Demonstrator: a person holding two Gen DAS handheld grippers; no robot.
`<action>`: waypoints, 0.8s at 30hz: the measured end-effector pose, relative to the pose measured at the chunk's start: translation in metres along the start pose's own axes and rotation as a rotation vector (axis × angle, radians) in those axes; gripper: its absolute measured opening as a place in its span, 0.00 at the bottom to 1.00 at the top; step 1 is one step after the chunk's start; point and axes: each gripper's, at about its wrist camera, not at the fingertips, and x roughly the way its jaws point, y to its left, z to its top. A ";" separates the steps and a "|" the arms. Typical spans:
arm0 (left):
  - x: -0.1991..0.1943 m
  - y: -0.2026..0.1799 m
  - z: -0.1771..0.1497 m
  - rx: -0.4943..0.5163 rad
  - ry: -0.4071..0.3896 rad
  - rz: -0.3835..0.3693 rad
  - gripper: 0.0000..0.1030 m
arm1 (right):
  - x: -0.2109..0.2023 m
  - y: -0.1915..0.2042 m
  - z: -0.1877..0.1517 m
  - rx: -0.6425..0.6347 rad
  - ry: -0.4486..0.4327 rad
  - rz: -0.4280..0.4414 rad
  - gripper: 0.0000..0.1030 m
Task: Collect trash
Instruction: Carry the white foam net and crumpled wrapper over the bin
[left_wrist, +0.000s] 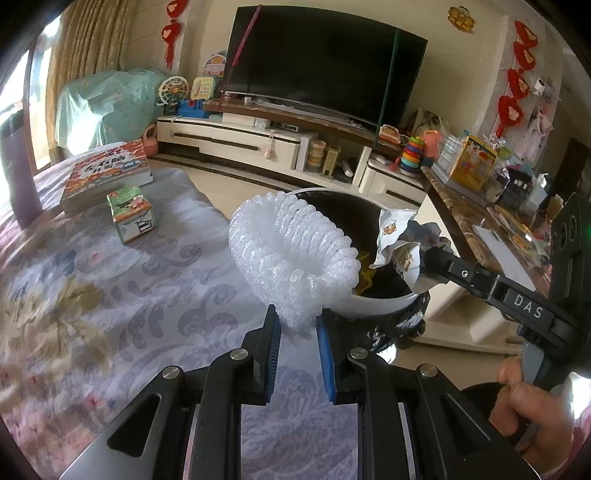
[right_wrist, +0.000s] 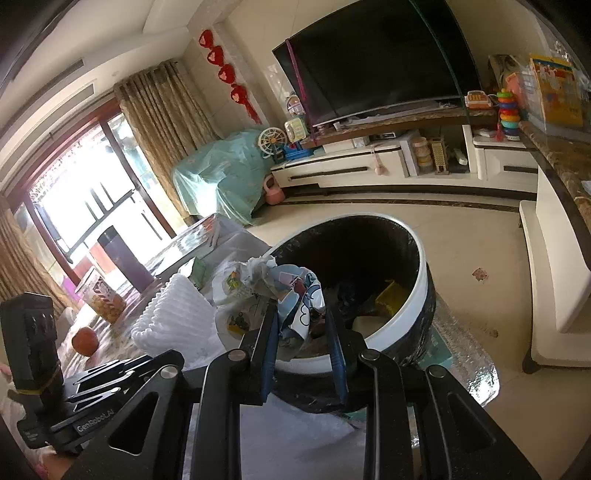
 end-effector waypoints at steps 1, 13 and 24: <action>0.001 -0.001 0.001 0.002 0.000 0.000 0.17 | 0.001 0.000 0.001 -0.001 0.001 -0.001 0.25; 0.014 -0.011 0.014 0.031 0.005 0.002 0.18 | 0.011 -0.008 0.010 -0.011 0.017 -0.022 0.25; 0.022 -0.020 0.026 0.048 0.003 -0.002 0.18 | 0.014 -0.012 0.016 -0.020 0.020 -0.037 0.25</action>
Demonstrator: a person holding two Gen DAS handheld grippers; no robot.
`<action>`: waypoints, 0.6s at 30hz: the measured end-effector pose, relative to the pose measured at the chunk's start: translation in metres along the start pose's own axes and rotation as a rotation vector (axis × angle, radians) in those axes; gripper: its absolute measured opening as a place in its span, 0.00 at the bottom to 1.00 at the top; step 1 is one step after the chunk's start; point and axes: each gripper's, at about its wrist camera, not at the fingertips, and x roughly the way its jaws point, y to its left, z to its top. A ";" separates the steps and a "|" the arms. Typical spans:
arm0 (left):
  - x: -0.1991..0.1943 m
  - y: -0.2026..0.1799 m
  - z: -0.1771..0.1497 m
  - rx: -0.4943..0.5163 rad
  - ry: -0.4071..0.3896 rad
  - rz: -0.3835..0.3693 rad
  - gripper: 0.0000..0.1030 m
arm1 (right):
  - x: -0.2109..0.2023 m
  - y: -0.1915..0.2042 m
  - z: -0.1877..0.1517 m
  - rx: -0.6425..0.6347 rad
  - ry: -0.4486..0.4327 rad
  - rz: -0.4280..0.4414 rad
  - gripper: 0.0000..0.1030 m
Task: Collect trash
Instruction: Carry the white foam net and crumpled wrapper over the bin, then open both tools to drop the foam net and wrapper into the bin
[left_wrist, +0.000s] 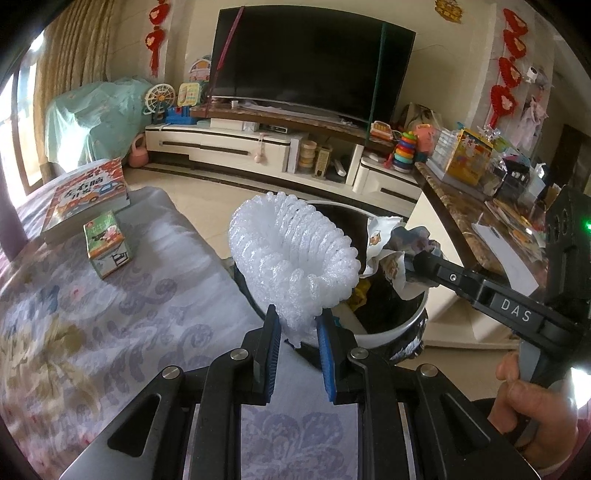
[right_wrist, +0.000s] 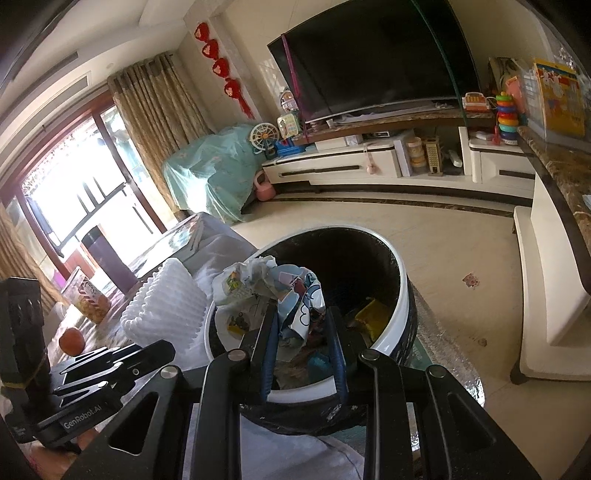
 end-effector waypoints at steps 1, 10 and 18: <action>0.001 -0.001 0.001 0.002 0.000 0.000 0.18 | 0.000 -0.001 0.001 -0.001 0.000 -0.002 0.25; 0.008 -0.005 0.009 0.018 0.005 0.000 0.18 | 0.001 -0.002 0.005 -0.007 -0.001 -0.010 0.25; 0.014 -0.008 0.014 0.028 0.011 0.003 0.18 | 0.003 -0.004 0.009 -0.005 0.008 -0.016 0.25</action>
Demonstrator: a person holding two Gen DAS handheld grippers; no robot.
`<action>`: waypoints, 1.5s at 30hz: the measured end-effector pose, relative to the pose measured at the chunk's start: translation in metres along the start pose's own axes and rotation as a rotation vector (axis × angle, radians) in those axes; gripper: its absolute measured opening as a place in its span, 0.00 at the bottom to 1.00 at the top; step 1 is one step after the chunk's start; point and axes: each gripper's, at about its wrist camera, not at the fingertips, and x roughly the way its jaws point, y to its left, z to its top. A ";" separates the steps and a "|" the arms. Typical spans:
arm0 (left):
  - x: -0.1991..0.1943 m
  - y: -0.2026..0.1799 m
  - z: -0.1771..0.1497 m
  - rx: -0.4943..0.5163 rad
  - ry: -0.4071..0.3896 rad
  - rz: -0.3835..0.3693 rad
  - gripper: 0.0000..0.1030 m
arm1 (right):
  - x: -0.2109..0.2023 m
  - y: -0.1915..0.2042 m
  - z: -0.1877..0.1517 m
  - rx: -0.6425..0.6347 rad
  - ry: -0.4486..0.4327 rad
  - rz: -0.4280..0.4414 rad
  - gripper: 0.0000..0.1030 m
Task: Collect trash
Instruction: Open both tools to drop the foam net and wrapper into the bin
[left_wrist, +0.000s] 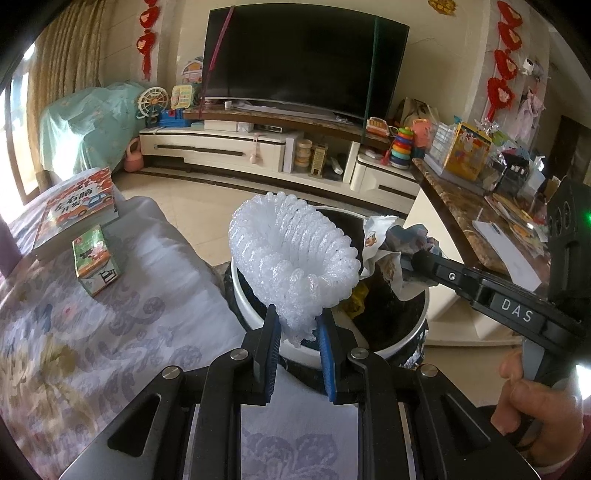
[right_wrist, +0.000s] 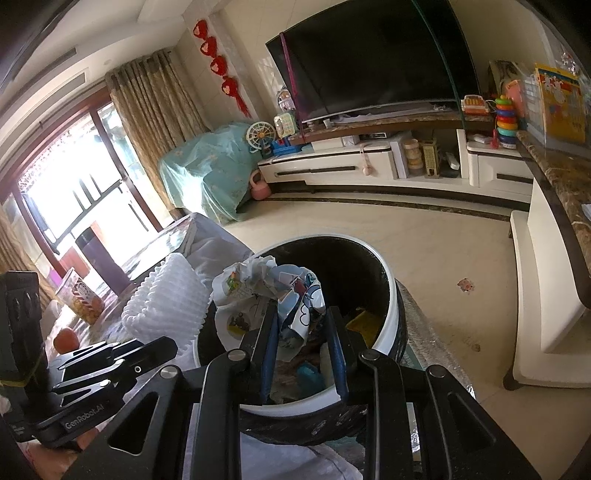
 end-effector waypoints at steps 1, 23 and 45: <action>0.001 0.000 0.001 0.001 0.000 0.000 0.18 | 0.001 -0.001 0.001 0.000 0.001 0.000 0.25; 0.018 -0.011 0.016 0.028 0.021 0.001 0.18 | 0.011 -0.003 0.013 -0.011 0.036 -0.016 0.25; 0.034 -0.017 0.027 0.030 0.050 0.008 0.18 | 0.020 -0.003 0.017 -0.017 0.061 -0.024 0.25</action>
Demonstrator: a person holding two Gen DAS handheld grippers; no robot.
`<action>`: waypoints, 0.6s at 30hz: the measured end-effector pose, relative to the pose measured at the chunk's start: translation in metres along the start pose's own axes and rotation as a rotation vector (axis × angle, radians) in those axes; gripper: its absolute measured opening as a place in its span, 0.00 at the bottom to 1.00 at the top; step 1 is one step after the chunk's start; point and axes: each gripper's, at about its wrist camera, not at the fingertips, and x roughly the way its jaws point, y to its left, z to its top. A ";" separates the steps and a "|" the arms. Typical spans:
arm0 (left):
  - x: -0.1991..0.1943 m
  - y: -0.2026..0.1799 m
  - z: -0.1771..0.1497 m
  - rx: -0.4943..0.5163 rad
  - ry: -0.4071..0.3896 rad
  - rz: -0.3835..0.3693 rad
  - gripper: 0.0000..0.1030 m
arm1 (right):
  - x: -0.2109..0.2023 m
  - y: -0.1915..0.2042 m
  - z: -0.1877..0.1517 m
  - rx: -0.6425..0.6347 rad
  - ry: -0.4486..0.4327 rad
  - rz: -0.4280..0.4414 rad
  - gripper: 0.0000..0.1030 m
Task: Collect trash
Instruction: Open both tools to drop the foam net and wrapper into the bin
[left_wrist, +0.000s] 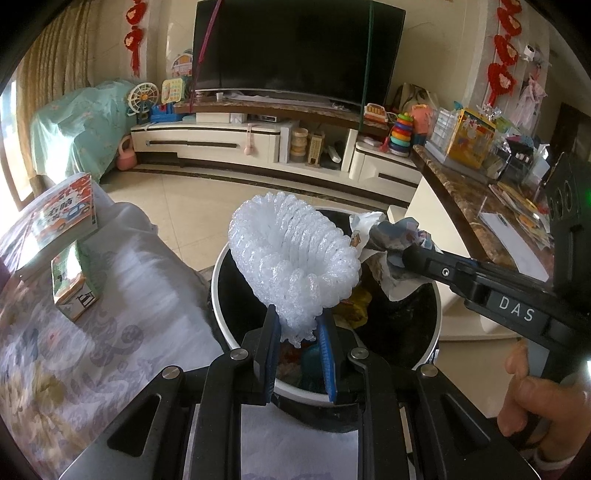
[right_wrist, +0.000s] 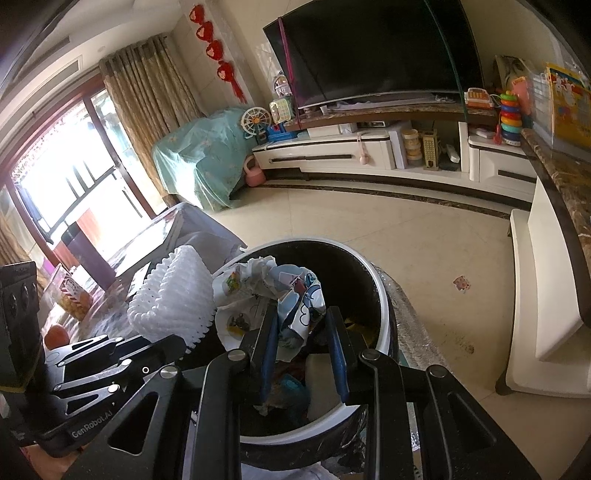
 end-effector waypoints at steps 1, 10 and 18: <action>0.001 -0.001 0.001 0.001 0.001 0.000 0.18 | 0.000 0.000 0.000 -0.001 0.000 0.000 0.25; 0.005 -0.002 0.003 0.004 0.007 0.003 0.18 | 0.002 0.000 0.003 0.000 0.004 0.003 0.25; 0.008 -0.003 0.006 0.007 0.013 0.002 0.18 | 0.005 -0.002 0.004 -0.001 0.008 0.003 0.25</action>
